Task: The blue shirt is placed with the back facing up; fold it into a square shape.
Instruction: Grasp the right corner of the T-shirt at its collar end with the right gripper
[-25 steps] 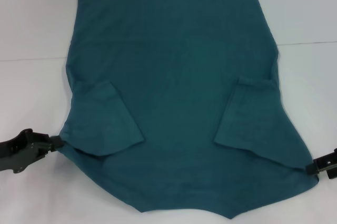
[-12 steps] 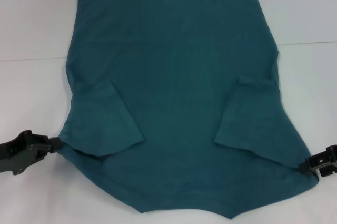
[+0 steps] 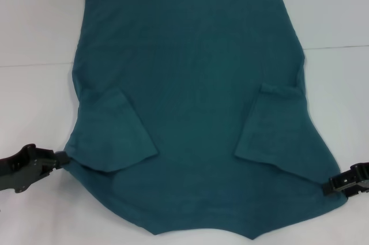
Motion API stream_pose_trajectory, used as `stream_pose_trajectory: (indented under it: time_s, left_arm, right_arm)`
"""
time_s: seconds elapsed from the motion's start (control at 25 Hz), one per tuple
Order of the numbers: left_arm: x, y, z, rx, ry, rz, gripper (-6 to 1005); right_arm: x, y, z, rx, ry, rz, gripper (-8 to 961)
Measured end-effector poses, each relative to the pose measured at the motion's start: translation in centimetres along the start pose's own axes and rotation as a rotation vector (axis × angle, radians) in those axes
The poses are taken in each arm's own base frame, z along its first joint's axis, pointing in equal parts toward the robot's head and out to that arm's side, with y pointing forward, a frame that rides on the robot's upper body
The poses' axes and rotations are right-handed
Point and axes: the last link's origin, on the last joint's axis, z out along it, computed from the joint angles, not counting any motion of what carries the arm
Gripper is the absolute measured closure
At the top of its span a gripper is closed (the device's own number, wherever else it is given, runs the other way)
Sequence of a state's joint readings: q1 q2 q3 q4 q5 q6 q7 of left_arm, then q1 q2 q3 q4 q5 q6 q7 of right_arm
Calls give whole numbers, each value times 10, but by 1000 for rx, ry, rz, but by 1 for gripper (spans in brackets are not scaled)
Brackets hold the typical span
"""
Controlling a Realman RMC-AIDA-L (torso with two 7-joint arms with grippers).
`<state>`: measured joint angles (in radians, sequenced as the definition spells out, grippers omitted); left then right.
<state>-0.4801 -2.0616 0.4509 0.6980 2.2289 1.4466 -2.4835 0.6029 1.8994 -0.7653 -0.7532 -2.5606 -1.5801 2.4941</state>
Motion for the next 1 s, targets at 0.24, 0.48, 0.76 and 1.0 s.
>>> stream_pose_trajectory:
  time_s: [0.24, 0.48, 0.76, 1.0]
  left_arm:
    - [-1, 0, 0, -2, -3, -2, 970]
    - [-2, -1, 0, -2, -3, -5, 969]
    - [-3, -1, 1, -5, -6, -7, 968]
    - [-4, -1, 1, -6, -8, -9, 967]
  right_arm:
    - [0, 1, 1, 3, 6, -4, 281]
    - [-3, 7, 6, -8, 10, -16, 285]
    - [-11, 19, 12, -23, 14, -47, 290]
    - [-13, 23, 13, -25, 24, -58, 294]
